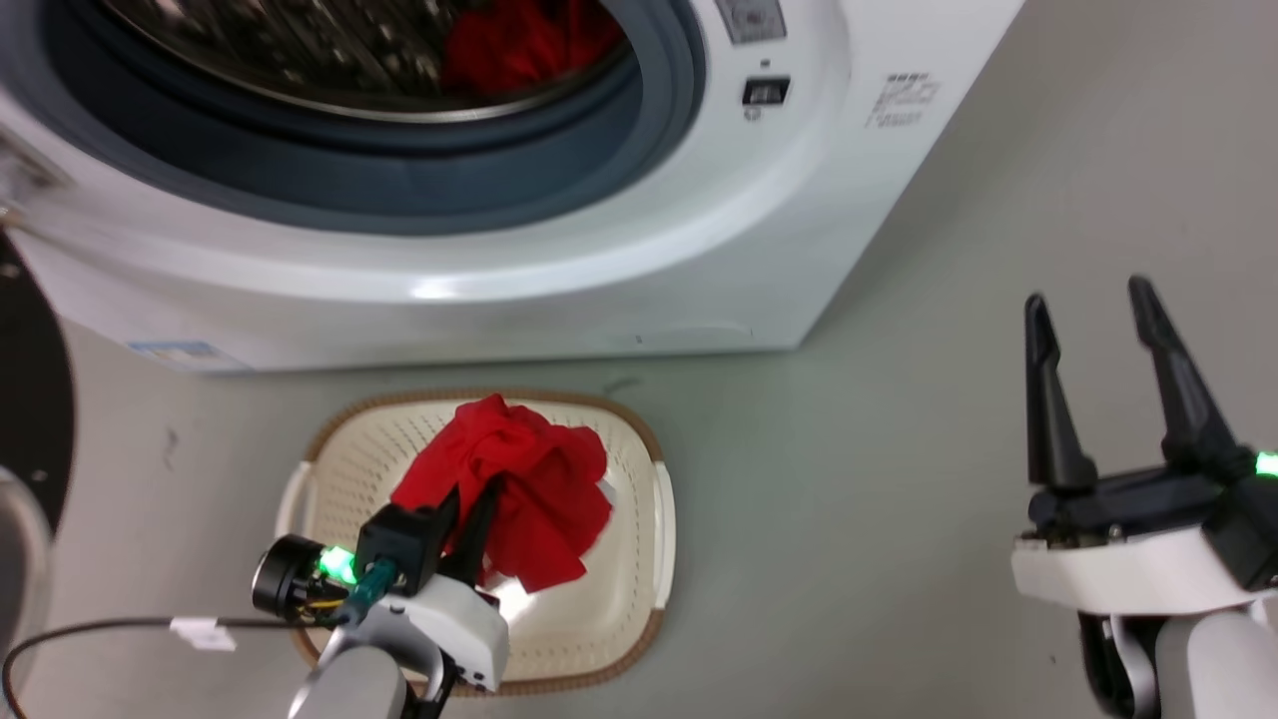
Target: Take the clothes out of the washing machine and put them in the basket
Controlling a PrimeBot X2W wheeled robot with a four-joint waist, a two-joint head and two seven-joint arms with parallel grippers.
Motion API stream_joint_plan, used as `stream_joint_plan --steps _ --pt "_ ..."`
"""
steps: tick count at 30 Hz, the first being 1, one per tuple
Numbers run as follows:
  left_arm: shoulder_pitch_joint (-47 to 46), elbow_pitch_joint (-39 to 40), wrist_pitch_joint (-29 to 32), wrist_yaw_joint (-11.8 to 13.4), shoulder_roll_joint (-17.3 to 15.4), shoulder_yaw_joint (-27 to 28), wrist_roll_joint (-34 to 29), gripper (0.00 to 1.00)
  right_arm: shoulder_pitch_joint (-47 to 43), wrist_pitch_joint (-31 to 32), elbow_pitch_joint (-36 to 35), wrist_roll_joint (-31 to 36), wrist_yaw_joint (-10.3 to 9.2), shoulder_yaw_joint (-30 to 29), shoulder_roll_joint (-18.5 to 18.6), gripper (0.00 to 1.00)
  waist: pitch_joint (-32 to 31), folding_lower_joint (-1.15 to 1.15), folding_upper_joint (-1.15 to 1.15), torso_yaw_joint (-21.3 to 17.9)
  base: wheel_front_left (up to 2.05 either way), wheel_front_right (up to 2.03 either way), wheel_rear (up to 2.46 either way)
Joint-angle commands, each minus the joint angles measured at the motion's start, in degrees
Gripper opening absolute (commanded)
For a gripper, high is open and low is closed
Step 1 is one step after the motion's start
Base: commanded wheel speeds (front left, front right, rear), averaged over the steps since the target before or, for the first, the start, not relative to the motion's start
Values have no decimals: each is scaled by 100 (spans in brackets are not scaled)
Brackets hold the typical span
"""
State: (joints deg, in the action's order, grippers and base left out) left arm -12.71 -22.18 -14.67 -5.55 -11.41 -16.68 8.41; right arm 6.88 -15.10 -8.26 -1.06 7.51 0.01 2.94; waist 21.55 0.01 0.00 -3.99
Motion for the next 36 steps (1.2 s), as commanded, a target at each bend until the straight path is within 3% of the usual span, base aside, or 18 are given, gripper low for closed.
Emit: stream_joint_plan --steps 1,19,28,29,30,36 --pt "-235 -275 -34 -26 4 -38 -44 0 174 -11 -47 -34 -4 -3 -12 100 525 -1 0 -183 0 0 0" --pt "-2852 -4264 113 -141 29 -638 -525 0 950 -10 -330 -302 -4 -158 -12 100 2263 -1 0 -560 0 0 0" --pt "-3352 -5006 572 -141 117 -981 -756 0 1099 -11 -310 -350 -4 -157 -11 100 2517 -1 0 -601 0 0 0" --pt "-3364 -5031 580 -133 129 -1003 -767 39 1103 -10 -291 -353 -4 -151 -11 100 2503 -1 0 -599 0 0 0" --pt "-3365 -5043 510 -82 135 -1019 -776 100 1101 -11 -279 -354 -4 -135 -12 100 2475 -1 0 -594 0 0 0" --pt "-3086 -5104 165 -68 283 -921 -534 100 1005 -11 -181 -292 -4 -78 -11 100 2041 -1 0 -502 0 0 0"
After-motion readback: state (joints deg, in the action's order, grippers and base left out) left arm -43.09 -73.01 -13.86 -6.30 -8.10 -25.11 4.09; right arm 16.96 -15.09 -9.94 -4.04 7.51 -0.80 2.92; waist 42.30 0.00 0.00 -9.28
